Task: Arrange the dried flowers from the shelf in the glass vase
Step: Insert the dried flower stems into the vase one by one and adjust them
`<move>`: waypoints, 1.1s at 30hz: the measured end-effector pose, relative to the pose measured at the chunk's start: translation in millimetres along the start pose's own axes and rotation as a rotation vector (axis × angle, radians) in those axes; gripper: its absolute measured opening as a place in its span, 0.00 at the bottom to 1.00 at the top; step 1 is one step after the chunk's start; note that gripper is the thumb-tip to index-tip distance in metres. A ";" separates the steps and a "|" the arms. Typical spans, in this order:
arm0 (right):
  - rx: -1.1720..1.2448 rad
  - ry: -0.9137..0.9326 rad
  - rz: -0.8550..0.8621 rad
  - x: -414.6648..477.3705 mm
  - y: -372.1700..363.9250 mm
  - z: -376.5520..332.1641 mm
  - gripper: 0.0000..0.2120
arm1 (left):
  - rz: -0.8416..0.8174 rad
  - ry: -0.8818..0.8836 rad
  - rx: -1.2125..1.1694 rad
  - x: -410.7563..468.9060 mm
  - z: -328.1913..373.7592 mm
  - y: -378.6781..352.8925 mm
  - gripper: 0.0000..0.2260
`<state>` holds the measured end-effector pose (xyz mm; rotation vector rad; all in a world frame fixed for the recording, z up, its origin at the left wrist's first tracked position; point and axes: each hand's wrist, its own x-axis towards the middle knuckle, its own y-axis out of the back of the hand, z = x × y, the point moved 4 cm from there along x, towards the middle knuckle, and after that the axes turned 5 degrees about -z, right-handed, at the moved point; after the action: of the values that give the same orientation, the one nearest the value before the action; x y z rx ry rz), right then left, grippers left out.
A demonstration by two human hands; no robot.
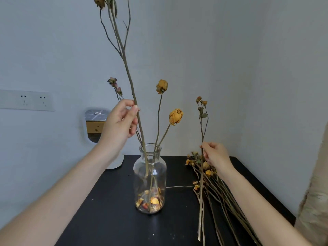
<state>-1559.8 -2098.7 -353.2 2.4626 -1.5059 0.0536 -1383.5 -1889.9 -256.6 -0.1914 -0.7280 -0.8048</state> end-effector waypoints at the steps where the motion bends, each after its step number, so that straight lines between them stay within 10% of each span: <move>1: -0.005 0.005 -0.001 0.2 -1.9 -1.1 0.06 | 0.024 -0.005 0.000 6.0 1.9 2.8 0.08; 14: -0.007 0.013 -0.031 1.5 -11.0 -3.9 0.05 | 0.190 -0.085 0.083 44.8 9.2 6.8 0.09; 33: -0.052 -0.029 -0.061 5.3 -19.2 9.2 0.06 | -0.055 0.040 0.937 33.2 -17.0 -24.4 0.06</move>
<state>-1541.4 -2097.2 -365.1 2.4767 -1.4237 -0.0325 -1376.6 -1933.4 -250.0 0.6873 -1.0026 -0.4495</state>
